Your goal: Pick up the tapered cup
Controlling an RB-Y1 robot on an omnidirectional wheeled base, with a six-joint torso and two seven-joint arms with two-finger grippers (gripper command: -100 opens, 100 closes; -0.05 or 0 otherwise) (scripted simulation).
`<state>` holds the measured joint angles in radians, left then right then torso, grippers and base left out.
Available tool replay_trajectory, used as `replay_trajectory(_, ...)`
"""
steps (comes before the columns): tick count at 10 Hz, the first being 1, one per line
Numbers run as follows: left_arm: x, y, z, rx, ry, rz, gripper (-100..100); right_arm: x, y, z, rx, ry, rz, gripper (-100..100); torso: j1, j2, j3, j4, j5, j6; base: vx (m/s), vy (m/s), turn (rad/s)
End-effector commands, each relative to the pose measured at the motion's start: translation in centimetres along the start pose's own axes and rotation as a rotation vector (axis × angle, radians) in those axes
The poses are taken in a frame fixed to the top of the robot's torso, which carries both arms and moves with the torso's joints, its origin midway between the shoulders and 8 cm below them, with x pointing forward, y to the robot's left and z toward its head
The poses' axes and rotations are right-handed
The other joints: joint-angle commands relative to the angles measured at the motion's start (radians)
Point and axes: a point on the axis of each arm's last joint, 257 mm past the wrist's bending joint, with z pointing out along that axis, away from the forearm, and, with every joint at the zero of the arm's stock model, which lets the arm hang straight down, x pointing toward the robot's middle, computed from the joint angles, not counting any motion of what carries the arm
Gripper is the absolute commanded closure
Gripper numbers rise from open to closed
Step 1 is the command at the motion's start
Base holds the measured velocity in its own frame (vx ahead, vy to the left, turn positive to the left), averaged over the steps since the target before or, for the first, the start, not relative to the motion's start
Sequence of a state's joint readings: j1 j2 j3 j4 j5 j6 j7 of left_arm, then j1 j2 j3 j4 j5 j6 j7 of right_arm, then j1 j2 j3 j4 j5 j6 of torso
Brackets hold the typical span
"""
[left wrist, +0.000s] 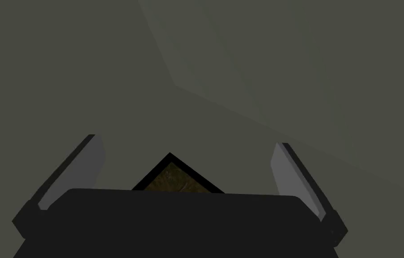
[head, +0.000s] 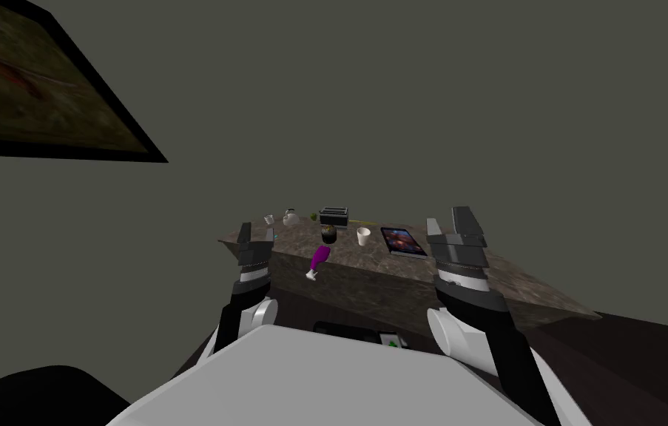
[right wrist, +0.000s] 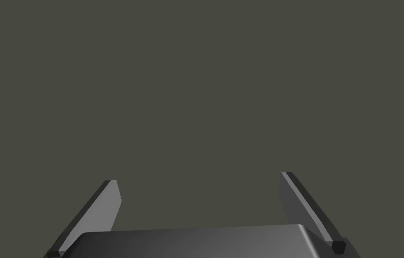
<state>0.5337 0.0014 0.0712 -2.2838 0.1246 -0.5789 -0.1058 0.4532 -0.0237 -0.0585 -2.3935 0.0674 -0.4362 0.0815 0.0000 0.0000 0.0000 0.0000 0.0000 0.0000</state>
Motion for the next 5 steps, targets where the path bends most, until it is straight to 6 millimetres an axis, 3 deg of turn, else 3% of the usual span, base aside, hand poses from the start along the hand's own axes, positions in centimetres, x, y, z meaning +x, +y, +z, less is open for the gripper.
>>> replay_trajectory(1, 0.0, 0.0, 0.0, 0.000, 0.000, 0.000, 0, 0.5, -0.1, -0.1, -0.001, 0.029, -0.001, -100, 0.000, 0.000, 0.000, 0.000, 0.000, 0.000, -0.034, -0.005, -0.001)
replay_trajectory(5, 0.0, 0.0, 0.0, 0.000, 0.000, 0.000, 0, 2.8, -1.2, -0.9, 0.006, 0.152, -0.004, -100, 0.000, 0.008, 0.005, 0.002, 0.000, 0.000, -0.116, 0.000, 0.010)
